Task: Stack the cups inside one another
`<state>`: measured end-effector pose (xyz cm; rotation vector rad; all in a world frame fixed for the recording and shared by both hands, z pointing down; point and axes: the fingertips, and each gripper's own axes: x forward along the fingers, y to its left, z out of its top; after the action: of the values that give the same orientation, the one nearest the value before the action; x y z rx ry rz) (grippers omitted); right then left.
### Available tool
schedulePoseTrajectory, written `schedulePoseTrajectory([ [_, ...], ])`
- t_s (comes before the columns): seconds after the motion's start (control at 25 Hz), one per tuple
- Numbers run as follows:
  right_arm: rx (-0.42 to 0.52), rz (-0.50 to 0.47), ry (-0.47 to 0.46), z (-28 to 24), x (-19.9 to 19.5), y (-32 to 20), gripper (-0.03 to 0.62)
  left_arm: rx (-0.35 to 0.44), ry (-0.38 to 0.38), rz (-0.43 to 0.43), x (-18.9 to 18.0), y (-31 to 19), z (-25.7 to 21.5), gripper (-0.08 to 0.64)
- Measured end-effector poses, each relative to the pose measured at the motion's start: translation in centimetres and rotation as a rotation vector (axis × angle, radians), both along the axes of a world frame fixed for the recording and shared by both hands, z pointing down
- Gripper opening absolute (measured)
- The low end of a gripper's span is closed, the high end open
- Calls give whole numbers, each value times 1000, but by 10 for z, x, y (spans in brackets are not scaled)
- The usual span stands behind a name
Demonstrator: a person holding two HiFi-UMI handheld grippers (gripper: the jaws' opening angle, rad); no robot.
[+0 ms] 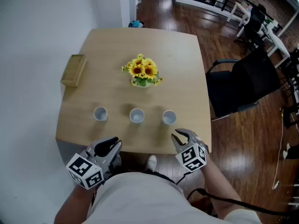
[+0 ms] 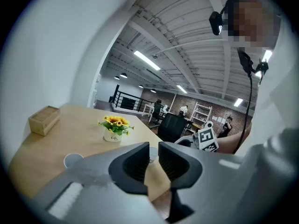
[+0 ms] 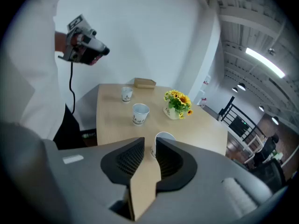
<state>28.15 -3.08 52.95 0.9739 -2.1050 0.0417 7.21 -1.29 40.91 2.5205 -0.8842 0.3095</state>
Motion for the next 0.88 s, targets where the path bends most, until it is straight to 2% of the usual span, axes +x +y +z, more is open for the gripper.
schedulePoseTrajectory([
  [0.12,-4,-52,94,17,-7,-14,84,18,0,11,-9,-10,-5,69],
  [0.28,-31,-112,214,38,-9,-31,84,2,9,16,-19,-12,-4,69],
  [0.56,-127,-210,405,75,-6,-46,84,-12,27,-9,-47,-18,-1,69],
  [0.88,-230,-302,555,93,-5,-51,64,-20,50,-39,-62,-24,6,69],
])
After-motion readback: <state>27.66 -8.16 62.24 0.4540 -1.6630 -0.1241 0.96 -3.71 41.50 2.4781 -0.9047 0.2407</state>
